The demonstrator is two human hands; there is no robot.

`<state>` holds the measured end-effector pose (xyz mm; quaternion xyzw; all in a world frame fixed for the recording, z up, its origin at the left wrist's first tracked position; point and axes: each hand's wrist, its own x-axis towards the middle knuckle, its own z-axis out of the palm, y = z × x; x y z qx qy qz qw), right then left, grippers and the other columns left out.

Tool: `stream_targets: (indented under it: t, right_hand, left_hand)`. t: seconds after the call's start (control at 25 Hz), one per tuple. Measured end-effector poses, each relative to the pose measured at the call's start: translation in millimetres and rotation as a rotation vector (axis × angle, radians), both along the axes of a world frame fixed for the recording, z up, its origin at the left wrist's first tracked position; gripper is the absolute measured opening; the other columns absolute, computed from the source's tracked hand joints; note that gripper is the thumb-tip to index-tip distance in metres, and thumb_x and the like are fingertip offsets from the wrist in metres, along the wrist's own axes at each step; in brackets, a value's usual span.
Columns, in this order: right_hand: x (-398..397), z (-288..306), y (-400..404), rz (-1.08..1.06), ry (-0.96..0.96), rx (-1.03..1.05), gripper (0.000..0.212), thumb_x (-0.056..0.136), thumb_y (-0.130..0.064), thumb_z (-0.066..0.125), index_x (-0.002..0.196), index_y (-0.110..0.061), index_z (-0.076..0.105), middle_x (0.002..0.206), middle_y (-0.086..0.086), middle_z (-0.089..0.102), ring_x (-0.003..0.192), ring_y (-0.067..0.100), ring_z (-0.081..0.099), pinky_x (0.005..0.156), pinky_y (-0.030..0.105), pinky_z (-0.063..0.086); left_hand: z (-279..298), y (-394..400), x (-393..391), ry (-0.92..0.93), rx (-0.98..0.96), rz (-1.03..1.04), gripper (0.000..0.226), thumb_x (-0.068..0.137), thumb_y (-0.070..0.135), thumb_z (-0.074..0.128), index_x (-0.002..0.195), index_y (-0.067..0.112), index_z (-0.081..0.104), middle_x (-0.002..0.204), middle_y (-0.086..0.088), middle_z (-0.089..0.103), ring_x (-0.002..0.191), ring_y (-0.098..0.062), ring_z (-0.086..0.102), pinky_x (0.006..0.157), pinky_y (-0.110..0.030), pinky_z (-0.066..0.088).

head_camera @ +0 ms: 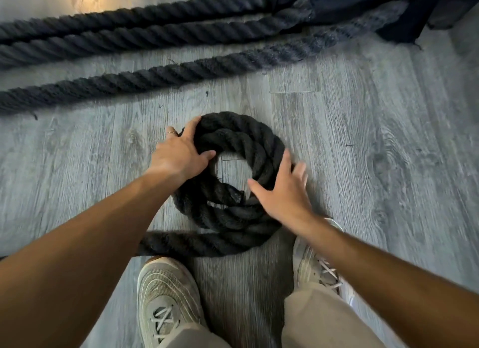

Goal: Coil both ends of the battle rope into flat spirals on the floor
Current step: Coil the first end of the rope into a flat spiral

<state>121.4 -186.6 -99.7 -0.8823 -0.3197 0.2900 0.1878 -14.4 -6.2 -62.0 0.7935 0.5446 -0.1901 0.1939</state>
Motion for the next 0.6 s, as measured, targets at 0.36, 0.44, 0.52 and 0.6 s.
stream_targets:
  t: [0.36, 0.44, 0.52, 0.6]
  right_hand:
    - [92, 22, 88, 0.544, 0.075, 0.040, 0.088, 0.084, -0.042, 0.080, 0.158, -0.038, 0.032, 0.163, -0.007, 0.029, 0.149, 0.021, 0.028, 0.119, 0.040, 0.027]
    - [86, 26, 81, 0.510, 0.032, 0.061, 0.084, 0.087, -0.044, 0.076, 0.158, -0.039, 0.030, 0.167, -0.008, 0.023, 0.152, 0.021, 0.021, 0.122, 0.047, 0.023]
    - [63, 26, 62, 0.295, -0.086, 0.150, 0.083, 0.088, -0.056, 0.068, 0.159, -0.038, 0.028, 0.167, -0.002, 0.020, 0.152, 0.026, 0.017, 0.122, 0.053, 0.021]
    - [26, 23, 31, -0.025, -0.161, 0.126, 0.093, 0.083, -0.069, 0.062, 0.159, -0.038, 0.019, 0.166, 0.003, 0.014, 0.148, 0.032, 0.014, 0.118, 0.058, 0.018]
  left_hand:
    - [-2, -50, -29, 0.142, 0.018, 0.228, 0.116, 0.071, 0.093, 0.034, 0.145, 0.006, 0.016, 0.138, -0.033, 0.048, 0.121, -0.047, 0.055, 0.093, -0.051, 0.050]
    - [-3, -30, -20, 0.087, 0.024, 0.199, 0.119, 0.070, 0.093, 0.041, 0.154, 0.015, 0.008, 0.155, -0.032, 0.027, 0.136, -0.050, 0.038, 0.104, -0.057, 0.044]
    - [-5, -10, -8, -0.137, 0.060, 0.086, 0.108, 0.075, 0.085, 0.052, 0.158, 0.031, 0.007, 0.158, -0.027, 0.025, 0.139, -0.049, 0.032, 0.111, -0.057, 0.037]
    - [-9, 8, 3, -0.250, 0.054, -0.069, 0.096, 0.082, 0.075, 0.057, 0.158, 0.043, 0.008, 0.160, -0.020, 0.025, 0.139, -0.046, 0.032, 0.112, -0.054, 0.035]
